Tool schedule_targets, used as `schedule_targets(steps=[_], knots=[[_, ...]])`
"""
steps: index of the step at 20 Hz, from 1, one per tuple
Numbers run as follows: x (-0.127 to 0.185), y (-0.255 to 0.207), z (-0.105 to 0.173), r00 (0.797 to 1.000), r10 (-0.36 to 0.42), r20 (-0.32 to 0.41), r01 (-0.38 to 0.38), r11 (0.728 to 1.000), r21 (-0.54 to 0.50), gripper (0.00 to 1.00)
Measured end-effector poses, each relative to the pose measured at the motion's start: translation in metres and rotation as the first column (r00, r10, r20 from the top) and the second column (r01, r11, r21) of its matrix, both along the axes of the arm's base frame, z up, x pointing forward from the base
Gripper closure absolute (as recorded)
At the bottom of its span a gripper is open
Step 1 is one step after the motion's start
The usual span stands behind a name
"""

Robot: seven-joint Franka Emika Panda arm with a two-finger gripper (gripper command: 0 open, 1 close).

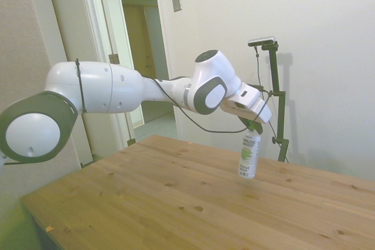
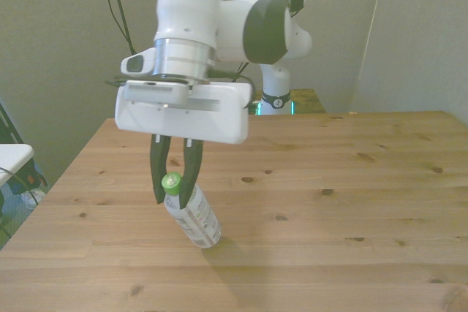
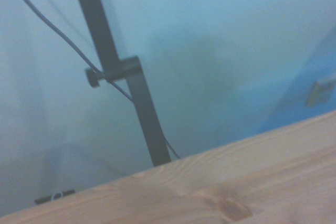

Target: Stand the water bottle

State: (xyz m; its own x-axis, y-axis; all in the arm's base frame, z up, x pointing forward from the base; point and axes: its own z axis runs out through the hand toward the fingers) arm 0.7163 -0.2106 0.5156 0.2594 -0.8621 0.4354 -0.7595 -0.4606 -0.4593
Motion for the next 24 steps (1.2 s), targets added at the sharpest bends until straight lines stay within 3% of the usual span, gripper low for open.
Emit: schedule_targets(steps=[5,8,10,15,24], knots=[[-0.017,0.072,-0.015,0.995,0.038,0.092,-0.031,0.996,-0.081,1.0],[-0.031,0.116,-0.042,0.994,0.054,0.097,-0.044,0.995,-0.094,1.0],[-0.036,0.135,-0.047,0.992,0.06,0.11,-0.049,0.994,-0.098,1.0],[-0.051,0.147,-0.03,0.982,0.056,0.179,-0.034,0.992,-0.124,1.0],[-0.067,0.161,-0.054,0.98,0.033,0.194,-0.011,0.994,-0.112,1.0]])
